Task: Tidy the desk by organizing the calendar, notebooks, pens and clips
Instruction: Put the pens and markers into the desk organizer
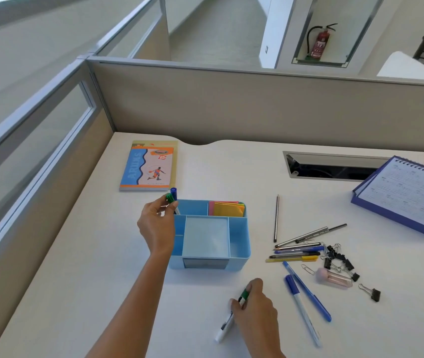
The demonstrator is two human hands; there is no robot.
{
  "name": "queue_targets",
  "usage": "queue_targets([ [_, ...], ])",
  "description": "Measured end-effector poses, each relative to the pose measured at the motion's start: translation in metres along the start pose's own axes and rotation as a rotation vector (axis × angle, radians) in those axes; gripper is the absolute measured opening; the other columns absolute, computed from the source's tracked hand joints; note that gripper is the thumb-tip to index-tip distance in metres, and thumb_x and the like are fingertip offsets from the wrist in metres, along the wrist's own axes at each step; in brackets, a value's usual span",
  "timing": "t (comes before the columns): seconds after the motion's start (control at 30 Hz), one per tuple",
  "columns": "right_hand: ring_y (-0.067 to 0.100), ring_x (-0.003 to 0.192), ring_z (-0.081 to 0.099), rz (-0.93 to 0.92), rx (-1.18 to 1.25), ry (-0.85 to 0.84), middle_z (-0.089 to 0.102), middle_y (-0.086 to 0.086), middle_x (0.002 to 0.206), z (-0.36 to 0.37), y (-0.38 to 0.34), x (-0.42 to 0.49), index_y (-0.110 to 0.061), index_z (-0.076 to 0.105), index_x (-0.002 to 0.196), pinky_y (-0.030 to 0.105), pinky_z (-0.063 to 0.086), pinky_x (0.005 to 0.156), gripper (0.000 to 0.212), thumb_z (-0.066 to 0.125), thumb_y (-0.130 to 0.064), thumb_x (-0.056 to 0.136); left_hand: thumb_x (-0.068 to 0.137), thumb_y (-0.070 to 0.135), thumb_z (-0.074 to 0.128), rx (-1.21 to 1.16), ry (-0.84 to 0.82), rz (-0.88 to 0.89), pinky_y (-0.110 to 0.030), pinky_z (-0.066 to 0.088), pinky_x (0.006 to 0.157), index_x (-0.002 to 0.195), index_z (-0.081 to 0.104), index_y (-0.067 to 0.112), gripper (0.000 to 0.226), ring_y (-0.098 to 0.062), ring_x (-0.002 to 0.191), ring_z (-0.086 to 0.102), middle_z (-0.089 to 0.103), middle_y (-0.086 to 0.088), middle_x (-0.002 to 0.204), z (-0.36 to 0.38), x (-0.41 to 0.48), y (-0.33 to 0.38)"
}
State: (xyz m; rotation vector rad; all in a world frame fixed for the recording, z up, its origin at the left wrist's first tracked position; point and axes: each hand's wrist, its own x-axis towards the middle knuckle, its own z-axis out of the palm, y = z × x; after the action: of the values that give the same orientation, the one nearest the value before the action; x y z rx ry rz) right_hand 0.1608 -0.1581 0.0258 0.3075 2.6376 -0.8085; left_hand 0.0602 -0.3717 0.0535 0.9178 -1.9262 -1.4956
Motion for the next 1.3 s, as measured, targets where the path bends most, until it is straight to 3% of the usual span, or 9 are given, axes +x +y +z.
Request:
queue_targets([
  [0.2,0.009,0.067,0.058,0.004,0.149,-0.034,0.064,-0.007,0.071,-0.010,0.000,0.001,-0.023,0.047,0.095,0.019,0.041,0.059,0.025,0.067,-0.027,0.080,0.082,0.014,0.073,0.031,-0.036,-0.025,-0.021,0.052,0.076,0.103,0.072,0.016,0.021,-0.009,0.081,0.064,0.071,-0.001,0.097,-0.002,0.004,-0.004],
  [0.33,0.013,0.063,0.067,-0.038,0.438,-0.107,0.070,-0.002,0.065,-0.017,-0.005,-0.005,-0.023,0.064,0.078,0.038,0.059,0.071,0.016,0.077,-0.019,0.069,0.083,0.012,0.072,0.021,-0.030,-0.038,-0.021,0.054,0.080,0.109,0.070,0.012,0.026,-0.012,0.087,0.065,0.070,-0.002,0.102,-0.011,0.004,-0.003],
  [0.47,0.016,0.067,0.068,-0.106,0.698,-0.178,0.073,0.006,0.072,-0.031,-0.031,-0.002,-0.016,0.073,0.081,0.036,0.060,0.069,0.012,0.076,-0.007,0.073,0.084,0.014,0.072,0.000,-0.008,0.081,-0.011,0.047,0.076,0.115,0.067,0.016,0.032,-0.009,0.094,0.062,0.066,0.005,0.106,-0.028,-0.019,0.010],
  [0.6,0.013,0.074,0.070,-0.164,0.804,-0.215,0.075,0.004,0.079,-0.042,-0.060,0.008,-0.015,0.075,0.087,0.024,0.056,0.066,0.012,0.075,-0.008,0.077,0.079,0.022,0.076,-0.084,-0.256,0.002,-0.017,0.054,0.079,0.101,0.074,0.019,0.022,-0.003,0.086,0.069,0.074,0.008,0.091,-0.044,-0.065,0.025],
  [0.73,0.012,0.084,0.071,-0.269,0.786,-0.249,0.076,-0.002,0.085,-0.045,-0.079,0.015,-0.020,0.076,0.093,0.026,0.058,0.076,0.014,0.072,-0.013,0.081,0.070,0.033,0.077,-0.186,-0.486,-0.245,-0.030,0.058,0.081,0.106,0.072,0.015,0.041,-0.012,0.088,0.072,0.075,0.002,0.095,-0.044,-0.083,0.026],
  [0.93,0.012,0.087,0.070,-0.283,0.820,-0.233,0.076,-0.003,0.088,-0.040,-0.087,0.017,-0.019,0.076,0.093,0.026,0.058,0.078,0.013,0.072,-0.014,0.082,0.079,0.017,0.075,-0.252,-0.445,-0.279,-0.032,0.059,0.080,0.105,0.071,0.006,0.028,-0.020,0.088,0.072,0.075,-0.008,0.093,-0.038,-0.067,0.032],
  [1.13,0.021,0.075,0.069,-0.151,0.821,-0.184,0.073,0.007,0.075,-0.038,-0.049,0.017,-0.012,0.075,0.077,0.035,0.059,0.079,0.013,0.071,0.000,0.078,0.082,0.011,0.073,-0.392,-0.226,-0.171,-0.027,0.058,0.076,0.102,0.070,0.004,0.022,-0.018,0.080,0.070,0.073,-0.010,0.088,-0.030,-0.020,0.053],
  [1.2,0.021,0.072,0.068,-0.120,0.782,-0.085,0.073,0.007,0.071,-0.041,-0.022,0.017,-0.013,0.074,0.074,0.035,0.060,0.075,0.017,0.069,0.003,0.077,0.083,0.015,0.073,-0.341,-0.168,-0.096,-0.030,0.058,0.078,0.103,0.070,0.006,0.022,-0.016,0.081,0.071,0.073,-0.008,0.091,-0.024,-0.006,0.055],
  [1.3,0.015,0.070,0.066,-0.116,0.459,0.191,0.071,-0.002,0.074,-0.052,0.022,0.021,-0.019,0.071,0.075,0.028,0.056,0.070,0.020,0.069,0.000,0.079,0.082,0.020,0.074,-0.198,-0.092,0.006,-0.031,0.059,0.079,0.100,0.069,0.014,0.020,-0.003,0.081,0.069,0.071,0.007,0.090,-0.016,0.004,0.053],
])
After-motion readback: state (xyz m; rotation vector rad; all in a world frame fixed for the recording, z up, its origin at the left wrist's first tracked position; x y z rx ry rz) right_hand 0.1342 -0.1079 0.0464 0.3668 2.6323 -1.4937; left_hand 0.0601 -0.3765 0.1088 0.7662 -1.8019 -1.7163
